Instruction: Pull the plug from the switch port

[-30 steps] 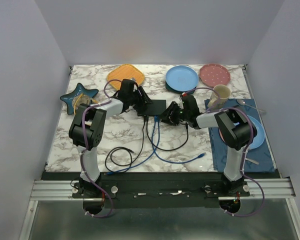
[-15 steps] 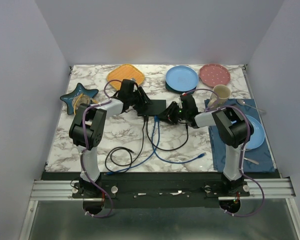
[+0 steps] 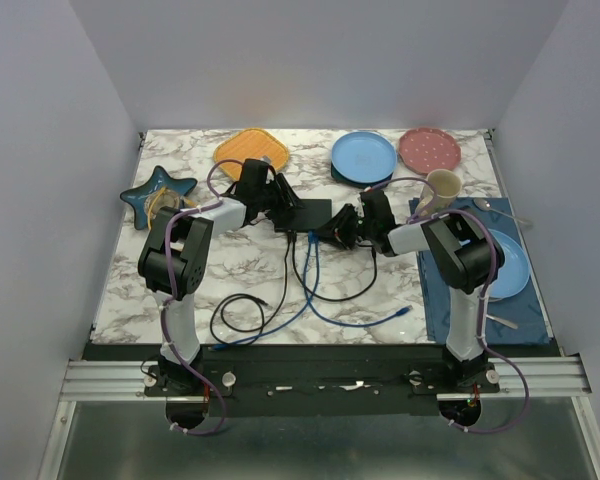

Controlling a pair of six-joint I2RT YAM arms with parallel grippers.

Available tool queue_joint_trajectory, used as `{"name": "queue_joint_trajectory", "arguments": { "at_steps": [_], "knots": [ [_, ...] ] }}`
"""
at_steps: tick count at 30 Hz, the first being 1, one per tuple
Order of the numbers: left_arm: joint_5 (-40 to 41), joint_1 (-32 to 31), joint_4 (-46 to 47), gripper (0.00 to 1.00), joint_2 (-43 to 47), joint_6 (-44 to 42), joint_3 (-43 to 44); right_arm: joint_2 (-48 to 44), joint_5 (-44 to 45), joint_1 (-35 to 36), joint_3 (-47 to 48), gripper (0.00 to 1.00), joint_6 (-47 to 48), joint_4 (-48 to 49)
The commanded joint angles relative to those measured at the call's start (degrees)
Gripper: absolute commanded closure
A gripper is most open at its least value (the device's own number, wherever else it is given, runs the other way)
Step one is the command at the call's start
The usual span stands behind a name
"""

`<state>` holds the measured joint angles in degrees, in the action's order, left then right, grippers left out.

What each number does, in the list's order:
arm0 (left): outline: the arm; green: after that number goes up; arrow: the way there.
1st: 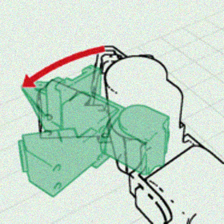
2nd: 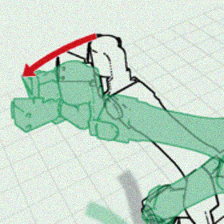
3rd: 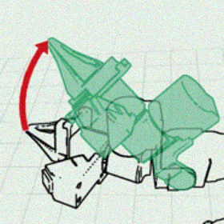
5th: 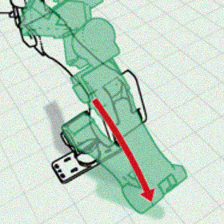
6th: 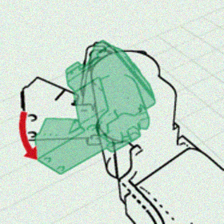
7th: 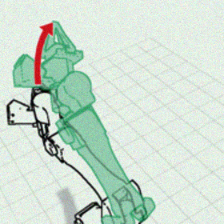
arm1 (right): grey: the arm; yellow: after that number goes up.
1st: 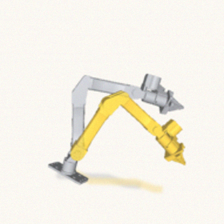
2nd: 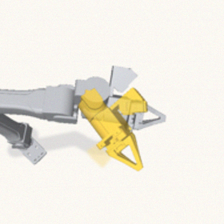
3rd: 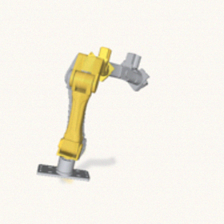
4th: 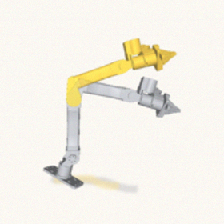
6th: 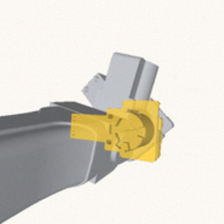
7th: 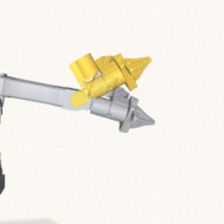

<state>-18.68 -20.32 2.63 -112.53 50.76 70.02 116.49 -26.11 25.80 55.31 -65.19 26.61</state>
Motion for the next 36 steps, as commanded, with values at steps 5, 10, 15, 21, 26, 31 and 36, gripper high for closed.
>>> {"name": "queue_joint_trajectory", "arguments": {
  "at_steps": [5, 10, 15, 21, 26, 31, 36],
  "knots": [
    [-0.31, -0.51, -4.30, 0.39, -1.82, -1.02, -2.87, 2.43, 3.52, 0.21, 0.68, 0.67, -3.98, 3.01],
    [-0.31, -0.60, -4.22, 0.39, -1.55, -1.02, -3.31, 2.43, 4.13, 0.30, 0.33, 0.78, -4.60, 3.45],
    [-0.31, -0.78, -4.22, 0.39, -1.38, -0.84, -3.40, 2.17, 4.31, 0.30, -0.11, 0.84, -4.25, 3.71],
    [-1.44, -0.86, -3.78, 0.39, 0.02, -0.32, -3.84, 1.29, 3.87, 0.30, -0.38, 0.99, -1.01, 1.35],
    [-5.66, -1.30, -1.59, 0.39, 1.70, 2.75, -5.68, -0.11, 3.87, 0.30, 0.32, 0.99, 4.09, -4.19],
    [-8.22, -4.02, 1.41, 0.39, 3.19, 4.43, -8.40, -2.14, 6.15, 0.30, 1.47, 0.99, 9.55, -11.31],
    [-7.08, -4.73, 1.76, 0.39, 2.49, 4.78, -9.29, -2.58, 5.55, 0.30, 1.12, 0.99, 10.69, -12.46]
  ]
}}
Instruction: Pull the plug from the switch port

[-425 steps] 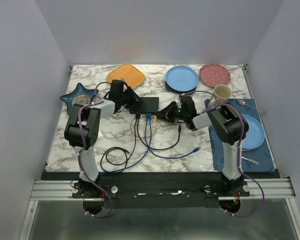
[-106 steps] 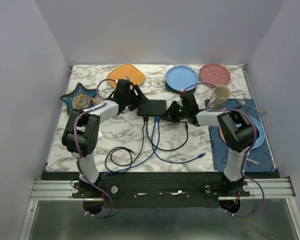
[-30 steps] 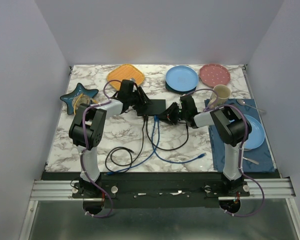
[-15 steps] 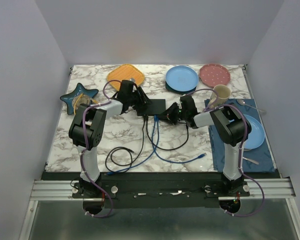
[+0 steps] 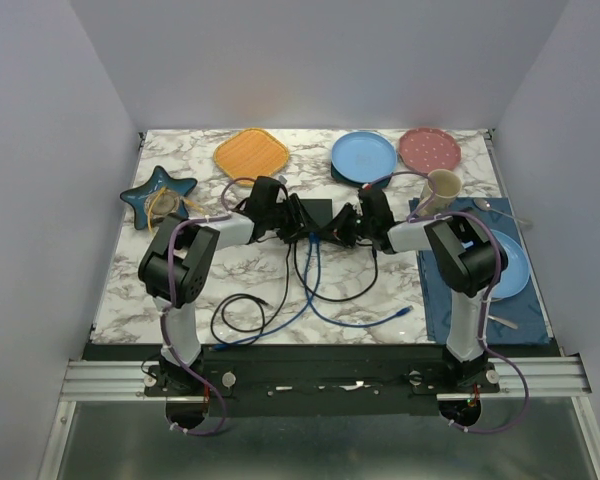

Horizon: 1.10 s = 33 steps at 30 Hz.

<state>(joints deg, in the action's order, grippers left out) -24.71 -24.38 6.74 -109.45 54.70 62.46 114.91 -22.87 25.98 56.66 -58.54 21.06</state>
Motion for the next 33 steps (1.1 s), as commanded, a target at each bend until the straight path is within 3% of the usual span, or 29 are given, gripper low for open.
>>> {"name": "queue_joint_trajectory", "arguments": {
  "at_steps": [1, 22, 33],
  "knots": [
    [-0.87, -0.67, -2.35, 0.39, -0.85, 0.76, -1.55, -1.18, 2.13, 0.21, -0.33, 0.99, 4.40, -7.08],
    [2.38, -0.32, -2.61, 0.39, -3.84, 3.13, 3.29, -1.71, -4.63, 1.88, -2.70, 0.99, 11.34, -12.27],
    [3.09, 1.00, -2.87, 0.39, -4.37, 4.01, 4.34, -4.07, -3.77, 3.20, -3.84, 0.99, 15.04, -15.79]
  ]
}}
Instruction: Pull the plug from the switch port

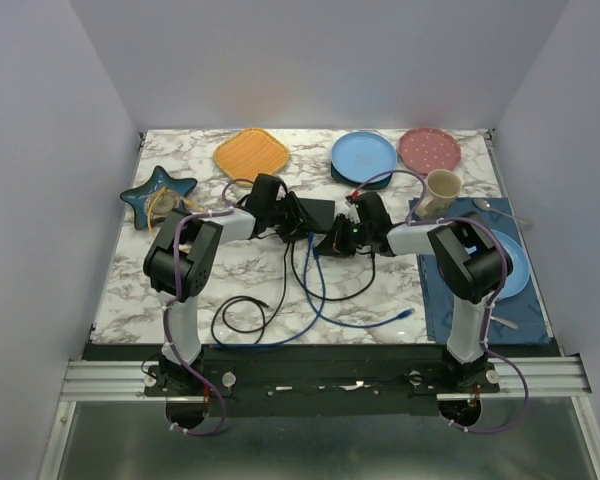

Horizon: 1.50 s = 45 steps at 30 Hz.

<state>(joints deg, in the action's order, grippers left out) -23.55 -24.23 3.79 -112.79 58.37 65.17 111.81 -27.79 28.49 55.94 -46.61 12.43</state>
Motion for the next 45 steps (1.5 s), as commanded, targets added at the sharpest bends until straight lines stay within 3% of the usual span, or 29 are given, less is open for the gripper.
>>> {"name": "queue_joint_trajectory", "arguments": {
  "at_steps": [1, 5, 11, 12, 18, 26, 34, 35, 38, 39, 40, 42, 43, 45],
  "knots": [
    [1.93, 0.85, 0.08, 0.39, -0.76, 0.25, 1.54, -1.85, 1.94, 0.69, -3.64, 0.99, 3.10, -7.07],
    [2.72, 1.20, -0.01, 0.37, 2.92, -1.32, 0.23, -8.35, 8.70, 0.69, -5.05, 0.99, 3.37, -8.46],
    [5.80, 1.38, 2.35, 0.12, 16.10, -6.78, -5.82, -22.06, 24.61, 0.69, -3.56, 0.99, 7.14, -16.90],
    [4.32, 1.29, 5.23, 0.01, 18.72, -6.69, -7.06, -23.03, 25.93, 0.69, -3.12, 0.99, 7.50, -17.95],
    [-1.67, -3.26, 18.07, 0.01, 23.92, -8.61, -14.97, -27.25, 23.33, 0.69, 1.01, 0.99, 7.59, -21.39],
    [15.70, -16.98, 24.33, 0.01, 31.23, -18.54, -23.15, -31.30, 15.58, 0.69, 1.54, 0.99, 1.61, -21.57],
    [18.36, -20.77, 20.91, 0.01, 26.59, -20.84, -21.31, -37.62, 12.59, 0.69, 0.49, 0.99, 0.82, -21.92],
    [18.10, -20.68, 20.38, 0.05, 25.79, -20.84, -20.44, -39.02, 12.59, 0.69, 0.40, 0.99, 0.73, -22.09],
    [15.82, -20.60, 18.71, 0.35, 23.41, -21.02, -18.51, -41.58, 12.32, 0.69, -0.65, 0.99, 0.99, -22.18],
    [15.38, -20.68, 18.36, 0.57, 23.06, -20.93, -18.06, -43.41, 12.50, 0.69, -0.83, 0.99, 1.34, -22.01],
    [14.42, -20.60, 18.53, 0.67, 22.71, -20.84, -17.71, -44.21, 12.67, 0.69, -0.92, 0.96, 2.56, -21.83],
    [13.01, -20.60, 20.19, 0.88, 22.88, -20.67, -17.09, -46.14, 13.28, 0.69, -0.75, 0.80, 4.06, -22.18],
    [12.05, -20.60, 20.72, 0.92, 22.97, -20.66, -16.74, -46.68, 14.68, 0.69, -0.66, 0.57, 5.11, -22.53],
    [9.67, -20.51, 21.34, 0.98, 22.97, -20.58, -14.99, -47.82, 16.71, 0.69, -0.14, 0.44, 6.09, -24.54]
  ]
}}
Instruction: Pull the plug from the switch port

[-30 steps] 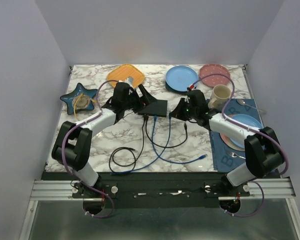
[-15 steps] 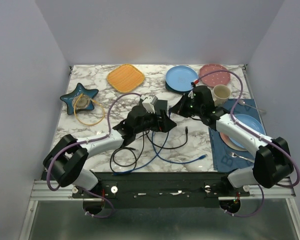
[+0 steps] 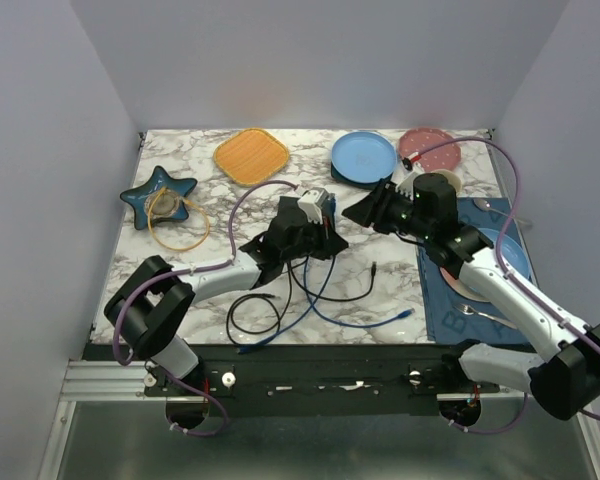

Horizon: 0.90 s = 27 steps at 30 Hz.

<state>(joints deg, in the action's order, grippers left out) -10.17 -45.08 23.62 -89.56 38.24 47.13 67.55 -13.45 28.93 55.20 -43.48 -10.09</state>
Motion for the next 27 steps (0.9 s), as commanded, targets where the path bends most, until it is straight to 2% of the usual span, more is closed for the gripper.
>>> {"name": "queue_joint_trajectory", "arguments": {
  "at_steps": [1, 7, 12, 15, 22, 27],
  "knots": [
    [-4.23, 0.34, 1.69, 1.00, -0.18, -0.36, 3.66, -4.78, 4.90, 0.25, 0.87, 0.36, 3.58, -2.82],
    [-10.12, 0.96, 4.67, 1.00, 0.52, 2.10, 8.41, -12.34, 16.41, 0.25, -1.05, 0.23, 3.23, -4.94],
    [-17.67, 2.45, 19.06, 1.00, 1.75, 12.53, 8.41, -17.80, 21.36, 0.25, -3.34, 0.18, 3.84, -4.68],
    [-19.53, 3.07, 23.48, 1.00, 2.37, 16.50, 9.81, -17.89, 21.80, 0.25, -4.66, 0.18, 4.20, -4.59],
    [-20.85, 7.37, 18.23, 0.99, 8.94, 13.10, 13.95, -16.84, 21.45, 0.25, -7.38, 0.19, 3.76, -4.33],
    [-16.90, 15.80, 17.24, 0.99, 13.88, 12.20, 13.60, -16.40, 20.13, 0.25, -9.67, 0.20, 2.88, -2.40]
  ]
}}
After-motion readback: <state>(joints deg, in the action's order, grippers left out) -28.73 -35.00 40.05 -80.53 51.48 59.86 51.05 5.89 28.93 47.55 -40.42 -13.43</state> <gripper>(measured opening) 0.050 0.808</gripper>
